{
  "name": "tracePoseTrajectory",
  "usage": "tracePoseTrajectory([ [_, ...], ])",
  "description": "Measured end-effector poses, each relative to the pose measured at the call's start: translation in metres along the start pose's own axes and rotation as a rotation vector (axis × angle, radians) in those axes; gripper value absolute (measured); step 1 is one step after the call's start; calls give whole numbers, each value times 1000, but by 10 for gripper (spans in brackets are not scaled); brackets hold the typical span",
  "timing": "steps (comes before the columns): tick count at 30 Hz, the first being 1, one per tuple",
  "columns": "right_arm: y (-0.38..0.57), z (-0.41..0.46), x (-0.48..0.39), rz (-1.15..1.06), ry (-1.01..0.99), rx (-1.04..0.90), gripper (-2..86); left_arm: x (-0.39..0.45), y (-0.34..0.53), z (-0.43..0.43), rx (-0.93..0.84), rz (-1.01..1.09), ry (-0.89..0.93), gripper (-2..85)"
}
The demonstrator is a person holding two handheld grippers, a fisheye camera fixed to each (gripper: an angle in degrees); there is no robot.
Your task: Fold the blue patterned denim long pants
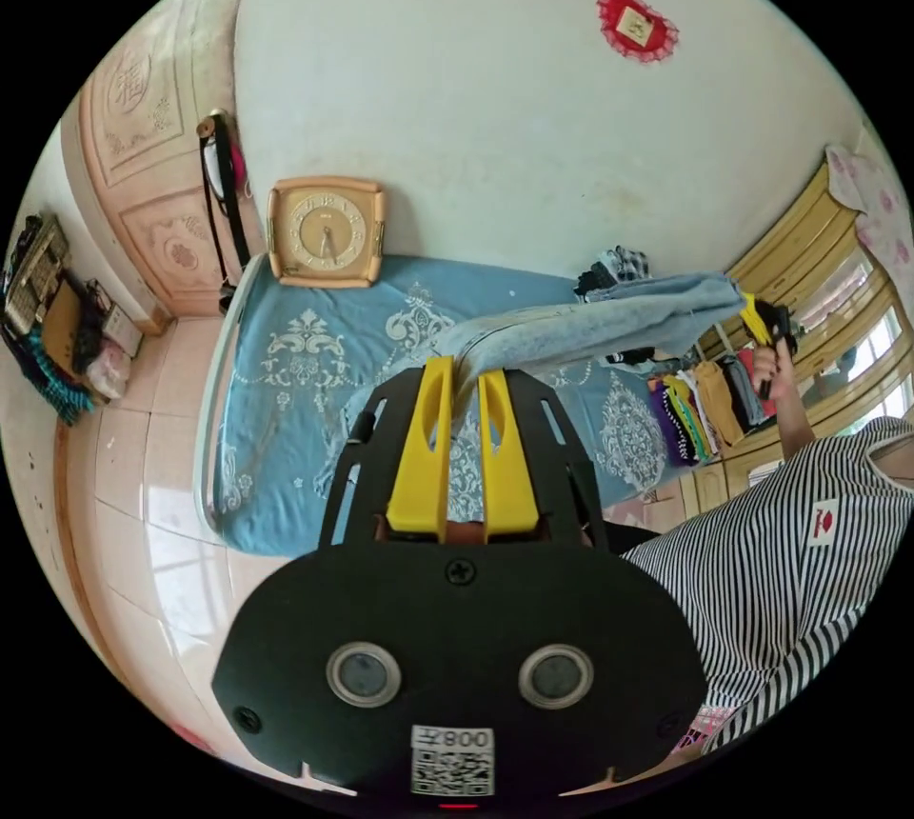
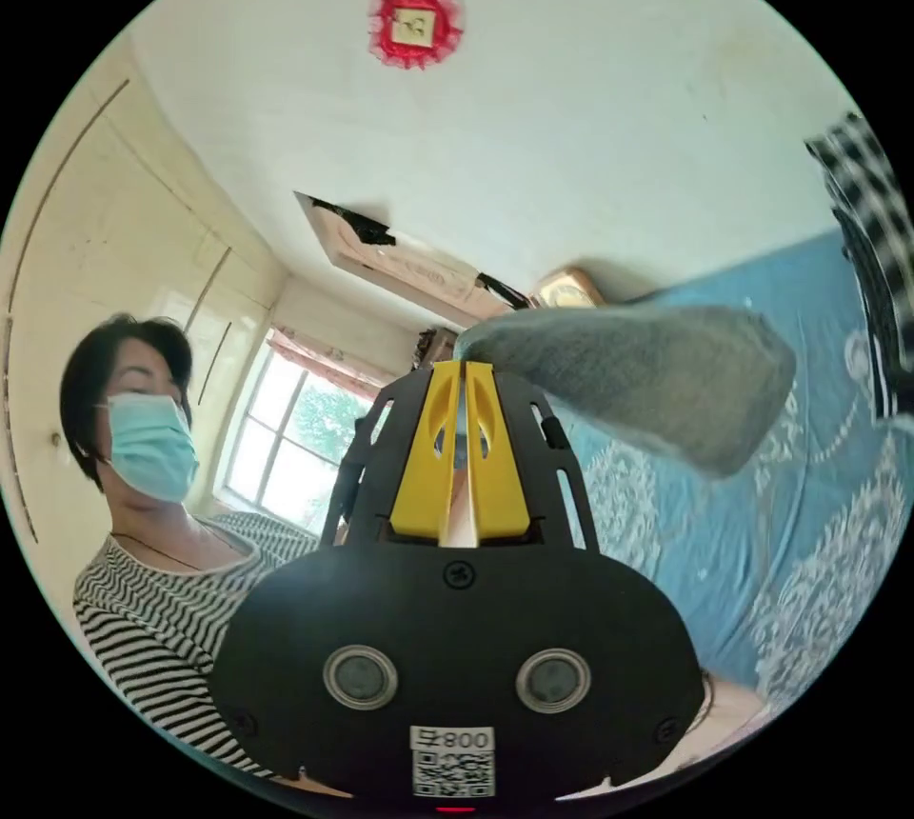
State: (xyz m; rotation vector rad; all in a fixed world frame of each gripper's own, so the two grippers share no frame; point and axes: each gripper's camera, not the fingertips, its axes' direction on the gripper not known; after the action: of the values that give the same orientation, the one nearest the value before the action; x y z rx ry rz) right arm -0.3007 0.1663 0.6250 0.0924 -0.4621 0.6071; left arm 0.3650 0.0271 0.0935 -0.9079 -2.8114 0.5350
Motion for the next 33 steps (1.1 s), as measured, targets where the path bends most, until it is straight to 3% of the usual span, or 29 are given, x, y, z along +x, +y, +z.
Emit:
tracePoseTrajectory([
  [2, 52, 16, 27, 85, 65, -70, 3, 0, 23, 40, -50, -44, 12, 21],
  [4, 134, 47, 88, 196, 258, -252, 1, -1, 53, 100, -151, -86, -11, 28],
  [5, 158, 54, 108, 247, 305, -300, 1, -3, 79, 148, -266, -150, -33, 31],
  [7, 251, 72, 175, 431, 361, -481, 0, -3, 124, 221, -468, -220, -63, 24],
  [9, 303, 72, 200, 514, 316, -480, 0, 7, 183, 287, -586, -271, -130, 11],
  [12, 352, 74, 216, 501, 356, -467, -1, 24, 239, 339, -529, -311, -7, 6],
  [17, 382, 83, 233, 406, 421, -450, 0, 56, 311, 404, -475, -276, 3, 6],
  [22, 430, 72, 197, 309, 388, -358, 1, 92, 394, 443, -350, -326, 104, 21],
  [27, 474, 50, 151, 282, 398, -302, 4, 105, 479, 492, -173, -545, 382, 82],
  [33, 481, 14, 127, 306, 432, -183, 27, 114, 556, 574, -41, -820, 575, 119],
])
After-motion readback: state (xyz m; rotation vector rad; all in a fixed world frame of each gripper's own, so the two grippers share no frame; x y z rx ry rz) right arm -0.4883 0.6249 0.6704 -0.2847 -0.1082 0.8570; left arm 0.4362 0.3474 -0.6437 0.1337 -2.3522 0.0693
